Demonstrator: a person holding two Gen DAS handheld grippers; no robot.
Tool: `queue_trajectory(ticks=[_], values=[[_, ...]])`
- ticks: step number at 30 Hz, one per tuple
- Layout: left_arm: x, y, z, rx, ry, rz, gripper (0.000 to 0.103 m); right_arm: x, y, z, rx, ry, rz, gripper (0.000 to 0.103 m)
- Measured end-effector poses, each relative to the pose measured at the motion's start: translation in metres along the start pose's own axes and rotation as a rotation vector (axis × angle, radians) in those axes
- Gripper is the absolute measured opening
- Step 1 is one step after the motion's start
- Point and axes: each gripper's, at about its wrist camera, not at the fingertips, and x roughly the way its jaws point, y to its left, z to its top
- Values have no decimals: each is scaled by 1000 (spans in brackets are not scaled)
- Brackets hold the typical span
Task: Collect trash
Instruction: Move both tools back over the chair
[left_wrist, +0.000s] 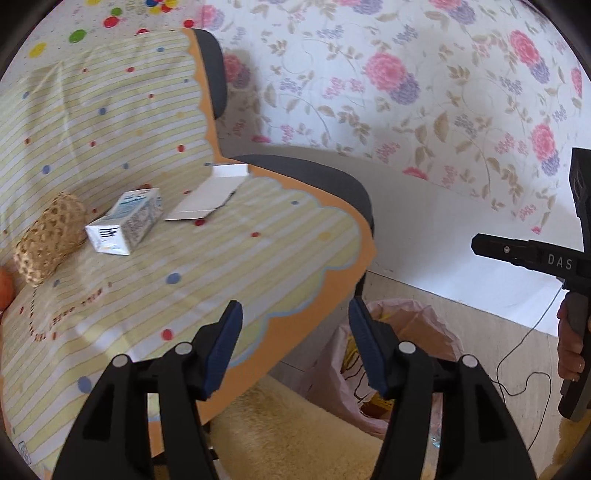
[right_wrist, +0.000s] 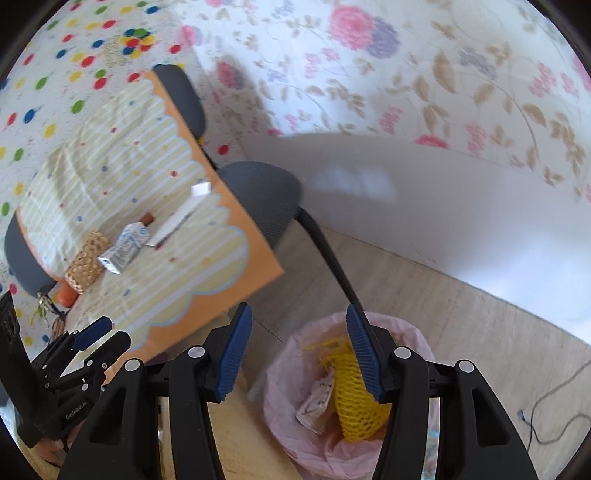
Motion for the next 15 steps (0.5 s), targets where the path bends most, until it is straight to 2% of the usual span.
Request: queue_trajectory(ticks=[9, 10, 12, 15], values=[[-38, 88, -2, -149, -43, 216, 63, 28, 87, 21, -185, -9, 100, 51], [-40, 100, -2, -171, -42, 232, 65, 34, 97, 23, -207, 0, 110, 51], [-45, 119, -2, -209, -54, 261, 75, 49, 115, 28, -243, 16, 120, 51], [-50, 144, -2, -250, -71, 307, 80, 72, 135, 35, -267, 41, 137, 51]])
